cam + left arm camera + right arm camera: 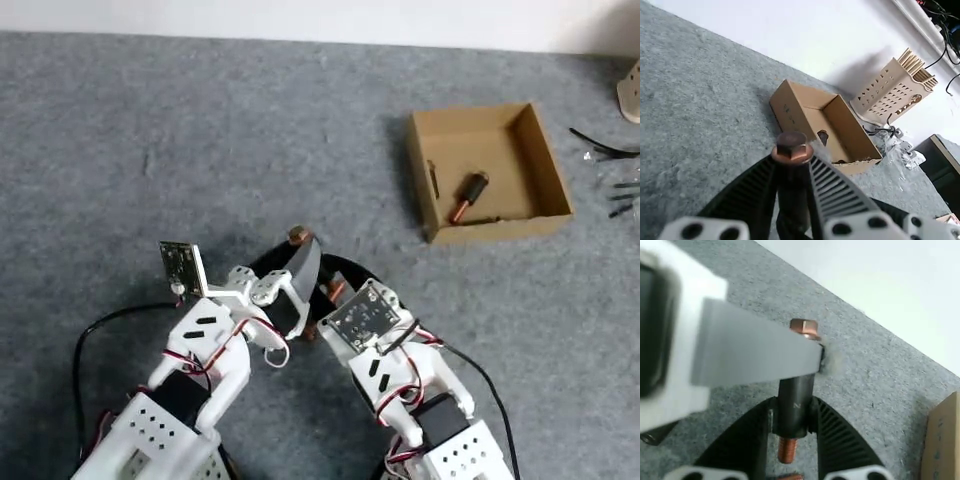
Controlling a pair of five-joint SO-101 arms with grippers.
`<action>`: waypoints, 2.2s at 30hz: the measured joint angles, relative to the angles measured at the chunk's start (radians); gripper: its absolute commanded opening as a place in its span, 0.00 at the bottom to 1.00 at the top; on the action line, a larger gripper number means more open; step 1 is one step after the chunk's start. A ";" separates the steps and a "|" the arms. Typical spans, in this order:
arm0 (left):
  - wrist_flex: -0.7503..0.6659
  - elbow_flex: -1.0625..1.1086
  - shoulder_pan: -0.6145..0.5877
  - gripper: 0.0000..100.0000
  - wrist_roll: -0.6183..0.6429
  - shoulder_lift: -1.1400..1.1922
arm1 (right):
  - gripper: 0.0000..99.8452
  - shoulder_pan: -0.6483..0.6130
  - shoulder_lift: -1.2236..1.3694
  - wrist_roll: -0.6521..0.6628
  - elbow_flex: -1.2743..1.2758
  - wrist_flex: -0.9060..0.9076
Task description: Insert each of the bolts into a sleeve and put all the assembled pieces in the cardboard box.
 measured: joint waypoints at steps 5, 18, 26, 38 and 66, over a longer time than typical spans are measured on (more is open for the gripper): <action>0.000 0.000 0.000 0.14 0.000 0.000 | 0.01 0.003 0.000 0.000 0.000 0.000; 0.011 0.002 0.000 0.36 -0.005 0.012 | 0.01 0.025 0.000 0.002 0.000 0.000; 0.011 0.002 -0.190 0.36 0.140 0.012 | 0.01 0.058 0.000 0.002 0.000 0.000; 0.011 0.012 -0.307 0.32 -0.060 0.012 | 0.01 0.141 0.000 0.002 0.000 -0.012; 0.011 0.057 -0.292 0.01 -0.499 0.012 | 0.01 0.331 -0.002 0.002 0.000 -0.084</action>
